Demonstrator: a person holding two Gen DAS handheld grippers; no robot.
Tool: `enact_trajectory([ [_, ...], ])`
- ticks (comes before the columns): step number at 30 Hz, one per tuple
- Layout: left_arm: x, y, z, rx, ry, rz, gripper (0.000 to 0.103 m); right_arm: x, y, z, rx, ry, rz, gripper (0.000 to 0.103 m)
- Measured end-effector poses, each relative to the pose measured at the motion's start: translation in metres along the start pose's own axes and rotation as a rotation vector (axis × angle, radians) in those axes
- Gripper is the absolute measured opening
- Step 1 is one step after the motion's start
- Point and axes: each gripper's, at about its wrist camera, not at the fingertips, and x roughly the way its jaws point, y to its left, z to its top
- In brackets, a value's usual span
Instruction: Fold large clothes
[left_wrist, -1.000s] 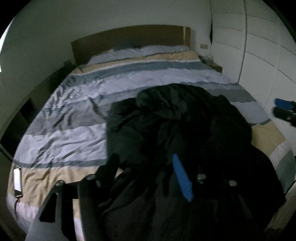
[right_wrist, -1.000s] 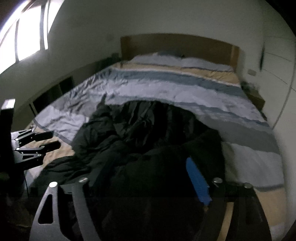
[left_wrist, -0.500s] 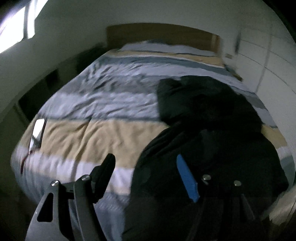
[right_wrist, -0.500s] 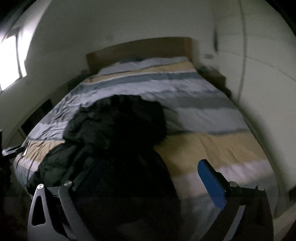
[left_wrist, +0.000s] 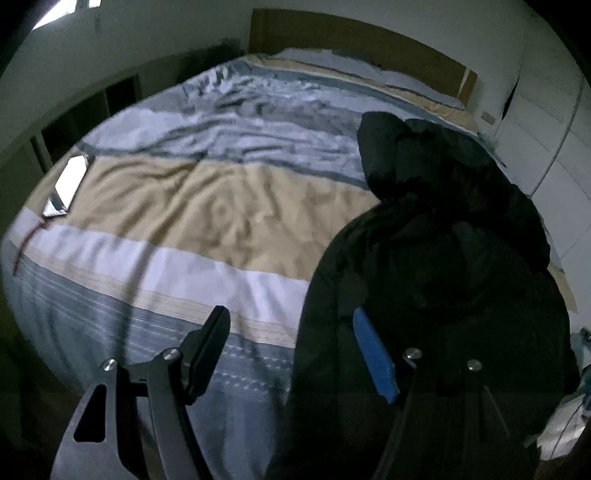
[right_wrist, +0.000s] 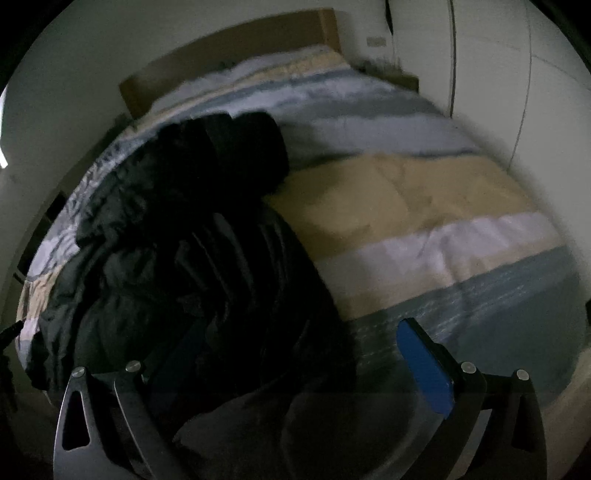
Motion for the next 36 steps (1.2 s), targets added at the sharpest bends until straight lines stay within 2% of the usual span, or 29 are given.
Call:
enact_trajectory([
  [7,0.037,0.001,-0.007,-0.069,0.090,-0.144,0.068,0.043,-0.008,-0.015,0.004,0.123,-0.031,0.102],
  [13,0.055,0.004,-0.036,-0.099,0.182,-0.246,0.068,0.060,-0.023,-0.047,0.005,0.231,0.052,0.103],
  [18,0.052,0.000,-0.053,-0.089,0.206,-0.327,0.068,0.052,-0.027,-0.065,-0.029,0.271,0.143,0.103],
  [22,0.053,0.004,-0.063,-0.124,0.206,-0.362,0.068,0.042,-0.031,-0.080,-0.021,0.274,0.220,0.102],
  [24,0.053,0.007,-0.066,-0.145,0.206,-0.381,0.068,0.038,-0.034,-0.087,-0.010,0.269,0.247,0.098],
  [26,0.053,0.009,-0.070,-0.158,0.206,-0.396,0.068,0.032,-0.038,-0.093,0.021,0.259,0.279,0.088],
  [28,0.053,0.013,-0.072,-0.180,0.204,-0.412,0.068,0.027,-0.042,-0.096,0.048,0.250,0.309,0.072],
  [30,0.052,0.017,-0.074,-0.201,0.199,-0.422,0.068,0.023,-0.047,-0.101,0.074,0.243,0.341,0.070],
  [36,0.052,0.033,-0.071,-0.270,0.183,-0.438,0.068,0.022,-0.057,-0.096,0.102,0.241,0.363,0.071],
])
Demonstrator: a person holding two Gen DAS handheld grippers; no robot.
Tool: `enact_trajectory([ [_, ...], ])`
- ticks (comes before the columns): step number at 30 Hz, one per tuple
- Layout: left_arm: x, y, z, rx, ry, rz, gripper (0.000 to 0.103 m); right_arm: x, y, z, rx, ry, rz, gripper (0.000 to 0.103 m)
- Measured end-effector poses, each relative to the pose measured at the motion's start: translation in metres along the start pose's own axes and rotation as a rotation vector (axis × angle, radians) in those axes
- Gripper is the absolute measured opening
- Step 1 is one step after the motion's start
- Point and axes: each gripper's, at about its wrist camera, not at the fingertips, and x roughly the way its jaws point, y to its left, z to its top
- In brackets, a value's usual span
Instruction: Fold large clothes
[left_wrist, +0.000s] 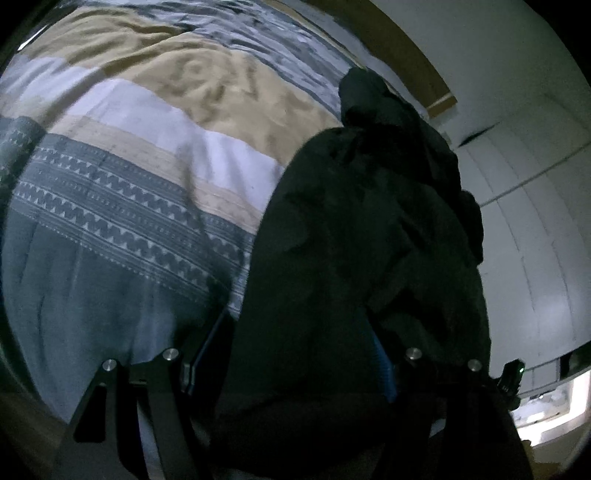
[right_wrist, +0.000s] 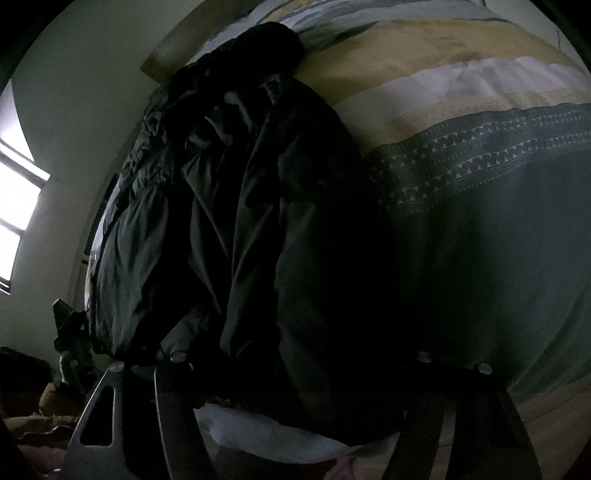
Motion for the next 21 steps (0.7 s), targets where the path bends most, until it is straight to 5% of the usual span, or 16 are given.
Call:
enact_trajectory([
  [7,0.006,-0.005,-0.014,-0.005,0.048,-0.201,0.068,0.000,0.000,0.007,0.032,-0.011,0.068,0.071],
  [13,0.010,-0.012,-0.025,-0.025,0.039,-0.232,0.066,0.003,0.003,0.008,0.033,0.007,0.112,0.055],
  [15,0.010,-0.017,-0.027,-0.015,0.046,-0.221,0.042,0.006,0.003,0.007,0.045,0.011,0.124,0.051],
  [18,0.003,-0.033,-0.028,0.022,0.026,-0.217,0.016,0.005,0.006,0.007,0.040,0.004,0.140,0.027],
  [21,-0.011,-0.061,-0.023,0.096,-0.023,-0.229,0.011,-0.002,0.026,0.011,-0.033,-0.014,0.151,0.015],
])
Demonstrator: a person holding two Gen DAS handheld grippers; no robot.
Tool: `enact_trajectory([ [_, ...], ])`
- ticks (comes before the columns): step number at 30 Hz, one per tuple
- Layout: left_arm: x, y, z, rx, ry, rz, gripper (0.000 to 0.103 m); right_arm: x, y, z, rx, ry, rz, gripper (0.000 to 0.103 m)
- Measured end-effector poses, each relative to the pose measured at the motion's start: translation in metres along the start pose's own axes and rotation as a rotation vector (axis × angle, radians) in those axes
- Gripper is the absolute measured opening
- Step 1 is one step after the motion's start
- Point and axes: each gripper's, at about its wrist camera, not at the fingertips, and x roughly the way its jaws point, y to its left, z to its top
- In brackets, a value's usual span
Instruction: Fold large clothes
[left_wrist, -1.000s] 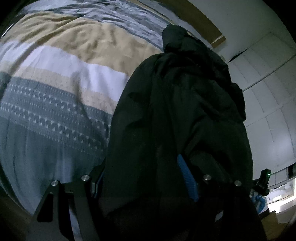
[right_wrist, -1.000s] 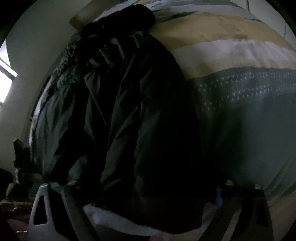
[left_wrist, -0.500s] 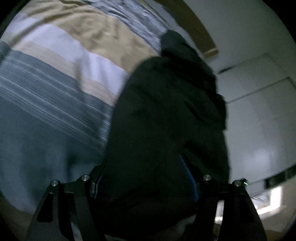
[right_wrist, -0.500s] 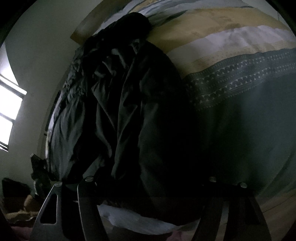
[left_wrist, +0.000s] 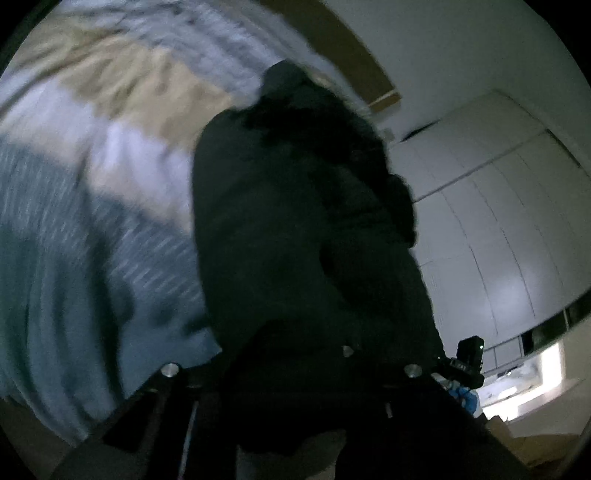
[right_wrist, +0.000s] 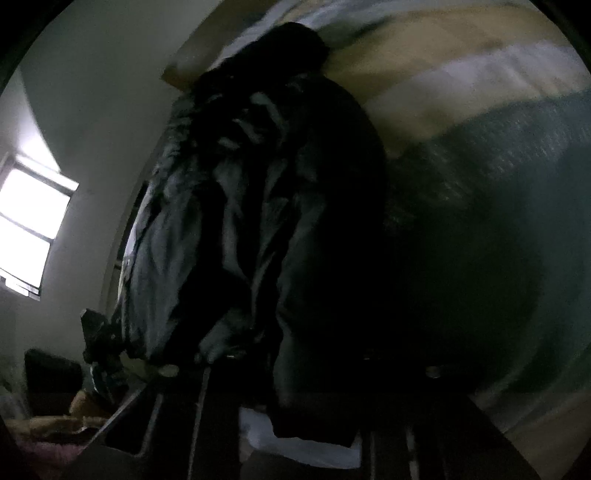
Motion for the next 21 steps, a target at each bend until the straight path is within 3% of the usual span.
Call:
enact_trajectory([
  [7,-0.028,-0.076,0.057,0.127,-0.126,-0.071,0.010,-0.034,0.046,0.035,-0.089,-0.158,0.083,0.012],
  [12,-0.032,-0.112,0.112,0.161,-0.190,-0.100,0.010,-0.065,0.068,0.087,-0.087,-0.307,0.116,0.012],
  [21,0.002,-0.143,0.269,0.131,-0.321,-0.165,0.010,-0.069,0.084,0.220,0.015,-0.511,0.116,0.011],
])
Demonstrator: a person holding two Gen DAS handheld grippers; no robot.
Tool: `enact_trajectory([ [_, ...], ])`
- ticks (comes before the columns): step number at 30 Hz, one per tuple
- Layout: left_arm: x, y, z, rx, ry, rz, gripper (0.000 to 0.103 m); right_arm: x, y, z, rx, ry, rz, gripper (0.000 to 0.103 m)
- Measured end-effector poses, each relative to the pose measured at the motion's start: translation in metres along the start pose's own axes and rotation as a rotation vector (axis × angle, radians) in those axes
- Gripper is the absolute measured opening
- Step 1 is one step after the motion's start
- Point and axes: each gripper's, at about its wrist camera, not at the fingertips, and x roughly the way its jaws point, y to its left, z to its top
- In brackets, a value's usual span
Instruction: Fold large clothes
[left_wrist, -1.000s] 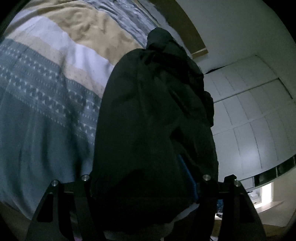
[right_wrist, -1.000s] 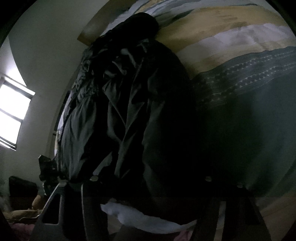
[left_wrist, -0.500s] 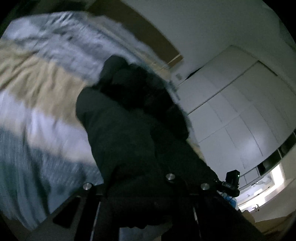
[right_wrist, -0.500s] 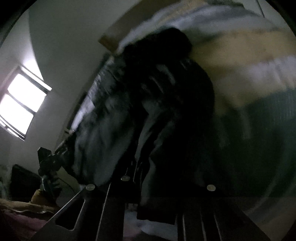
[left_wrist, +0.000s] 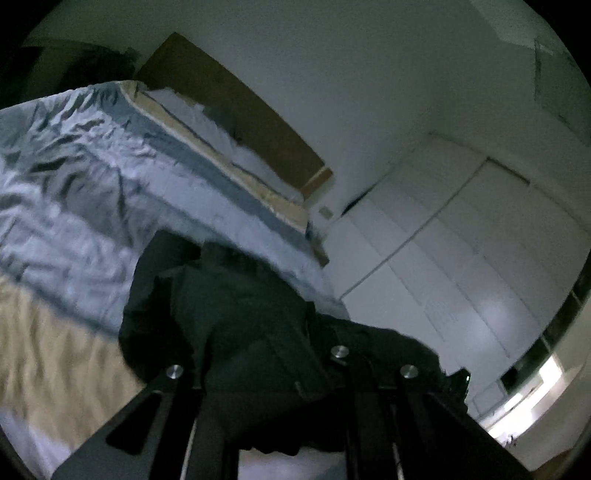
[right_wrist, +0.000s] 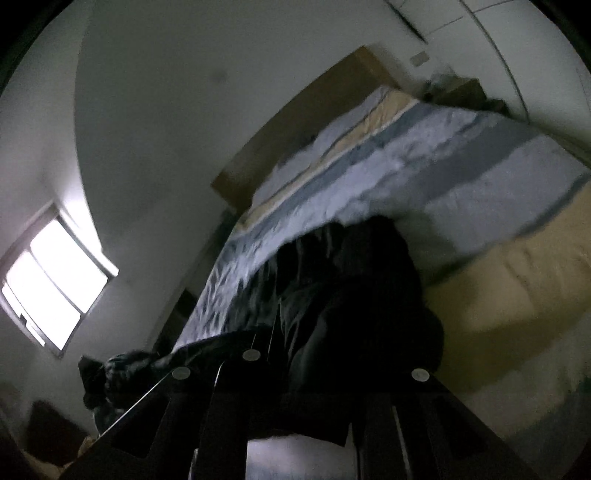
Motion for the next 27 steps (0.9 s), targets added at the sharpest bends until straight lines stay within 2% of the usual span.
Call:
enact_trajectory([
  [3,0.043,0.017,0.041,-0.026,-0.026,-0.012,0.010,0.027,-0.006,0.035,0.045,-0.041,-0.004,0.011],
  [6,0.101,0.047,0.082,-0.043,-0.045,-0.017,0.010,0.074,-0.013,0.069,0.074,-0.073,-0.028,0.012],
  [9,0.162,0.087,0.105,-0.070,-0.034,0.045,0.010,0.135,-0.024,0.098,0.091,-0.075,-0.082,0.012],
  [12,0.225,0.137,0.124,-0.128,-0.005,0.144,0.010,0.189,-0.040,0.120,0.112,-0.040,-0.140,0.012],
  [14,0.251,0.158,0.125,-0.143,0.012,0.184,0.010,0.225,-0.050,0.132,0.111,-0.015,-0.207,0.012],
  [19,0.314,0.194,0.120,-0.099,0.095,0.310,0.014,0.303,-0.076,0.147,0.095,0.076,-0.371,0.012],
  [24,0.360,0.229,0.111,-0.145,0.186,0.348,0.014,0.352,-0.095,0.141,0.087,0.178,-0.454,0.011],
  [27,0.369,0.236,0.109,-0.163,0.212,0.356,0.014,0.368,-0.106,0.141,0.104,0.222,-0.471,0.011],
])
